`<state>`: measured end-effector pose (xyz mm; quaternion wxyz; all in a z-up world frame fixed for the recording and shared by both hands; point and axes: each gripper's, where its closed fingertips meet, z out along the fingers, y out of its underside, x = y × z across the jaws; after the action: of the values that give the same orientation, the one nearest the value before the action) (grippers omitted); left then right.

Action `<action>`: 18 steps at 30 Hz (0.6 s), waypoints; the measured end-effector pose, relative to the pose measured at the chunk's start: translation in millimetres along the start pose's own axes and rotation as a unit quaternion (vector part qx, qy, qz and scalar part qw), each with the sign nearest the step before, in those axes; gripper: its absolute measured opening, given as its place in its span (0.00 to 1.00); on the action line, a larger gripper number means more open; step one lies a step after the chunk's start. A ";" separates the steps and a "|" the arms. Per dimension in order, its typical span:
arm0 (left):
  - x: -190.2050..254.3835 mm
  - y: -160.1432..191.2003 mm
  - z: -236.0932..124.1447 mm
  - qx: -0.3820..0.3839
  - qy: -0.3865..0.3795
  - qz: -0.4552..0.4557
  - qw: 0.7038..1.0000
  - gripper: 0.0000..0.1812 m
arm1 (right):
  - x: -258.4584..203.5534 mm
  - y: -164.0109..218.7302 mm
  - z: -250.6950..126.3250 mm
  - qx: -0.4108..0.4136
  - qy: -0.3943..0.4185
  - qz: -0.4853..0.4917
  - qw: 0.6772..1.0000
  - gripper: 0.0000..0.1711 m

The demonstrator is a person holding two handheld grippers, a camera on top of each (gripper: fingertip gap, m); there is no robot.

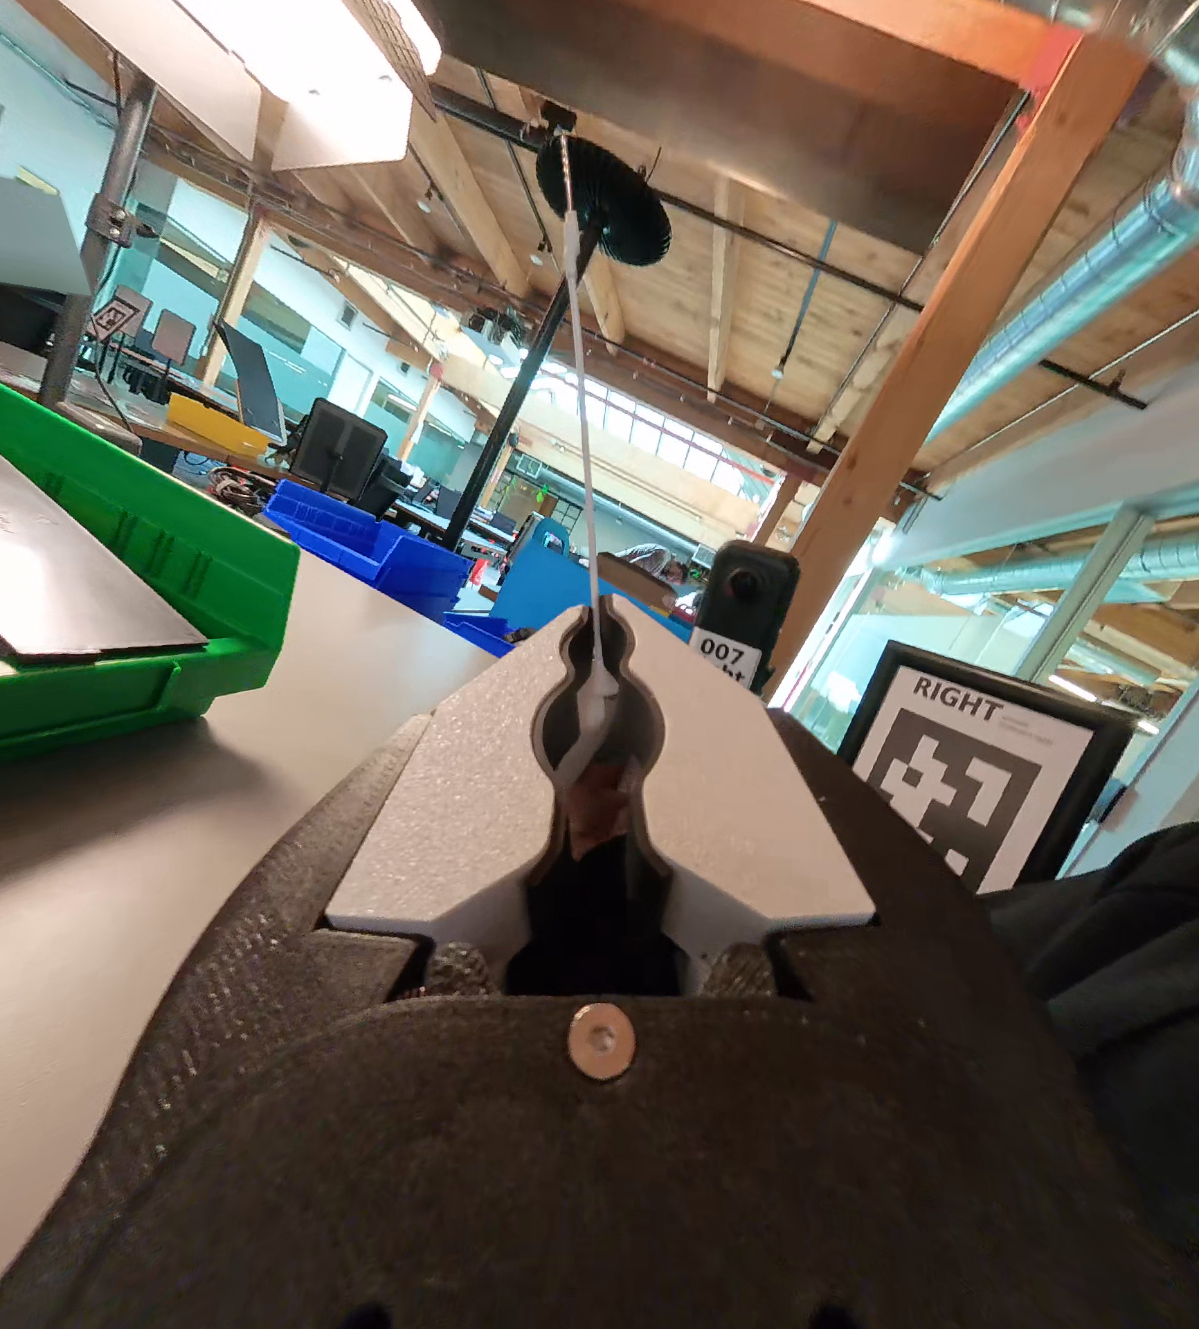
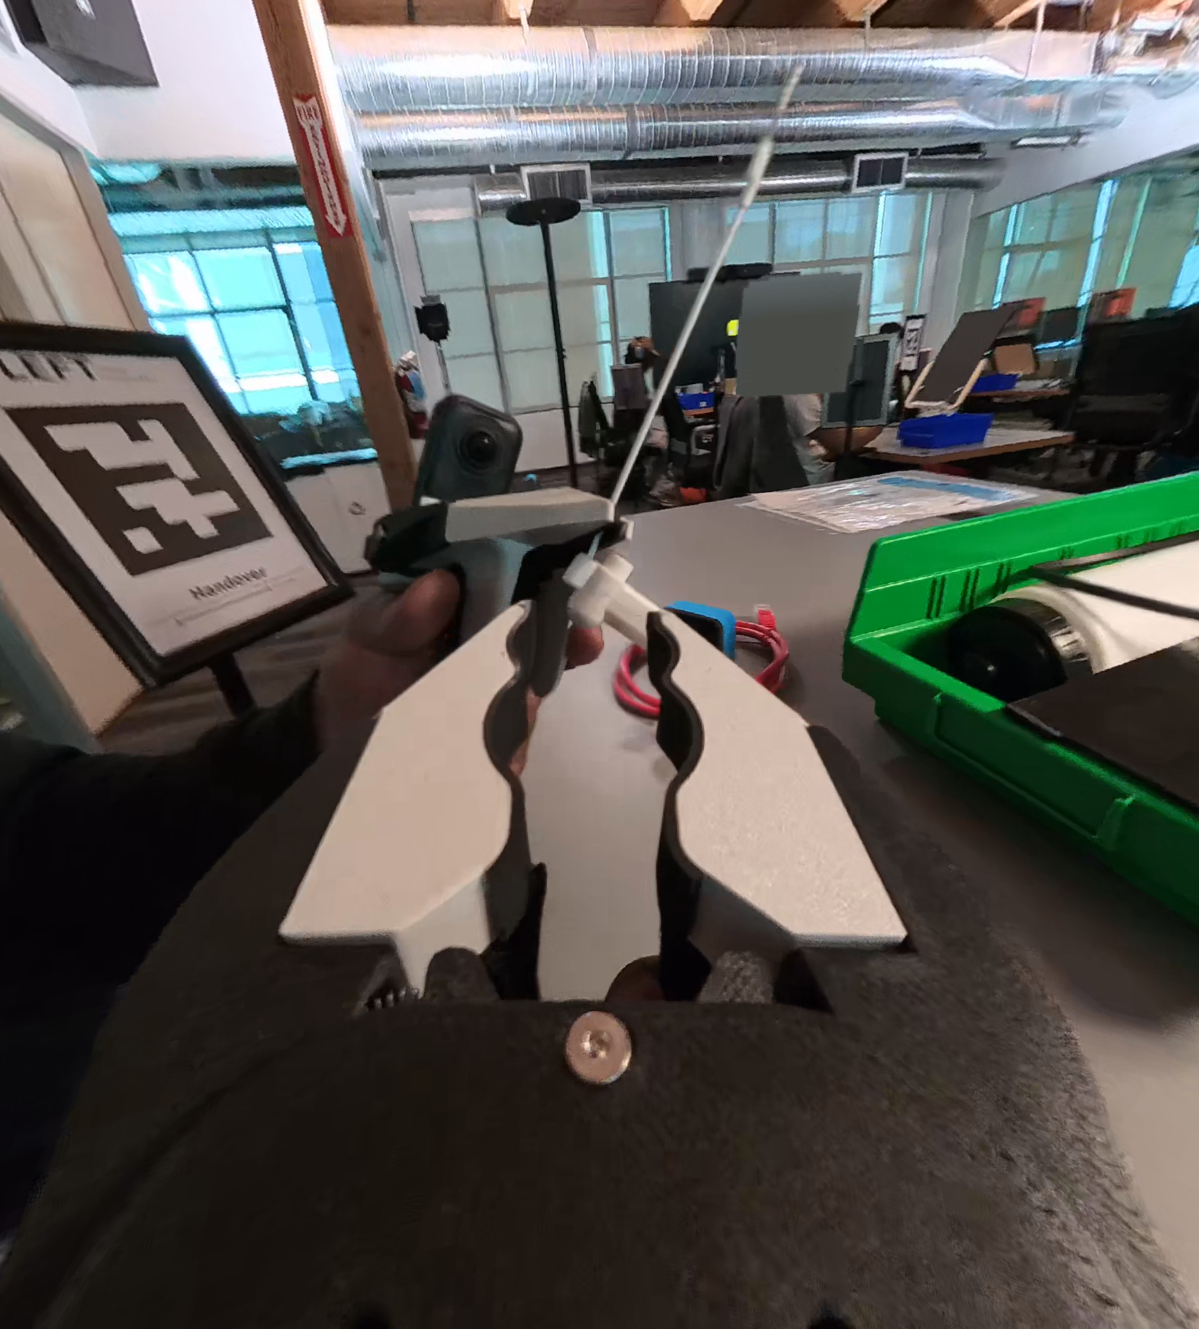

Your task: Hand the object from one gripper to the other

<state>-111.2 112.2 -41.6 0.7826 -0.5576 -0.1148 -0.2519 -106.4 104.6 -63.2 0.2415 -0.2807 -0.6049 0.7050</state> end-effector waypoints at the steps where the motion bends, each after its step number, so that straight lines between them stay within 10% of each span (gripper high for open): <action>1: 0.7 0.2 0.5 0.001 0.003 -0.006 1.000 0.01 | 0.2 2.2 1.7 -0.004 0.010 -0.024 1.000 0.21; 7: 6.0 9.2 5.1 -0.020 0.019 -0.033 0.999 0.01 | 4.7 9.7 4.7 -0.019 0.045 -0.099 0.994 0.29; 18: 0.6 12.5 6.1 -0.027 0.013 -0.060 0.998 0.03 | 1.8 8.1 4.1 -0.006 0.033 -0.093 0.995 0.15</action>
<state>-103.5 120.8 -49.4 0.7523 -0.5672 -0.1310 -0.3086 -110.5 101.6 -70.9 0.3240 -0.2473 -0.6246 0.6661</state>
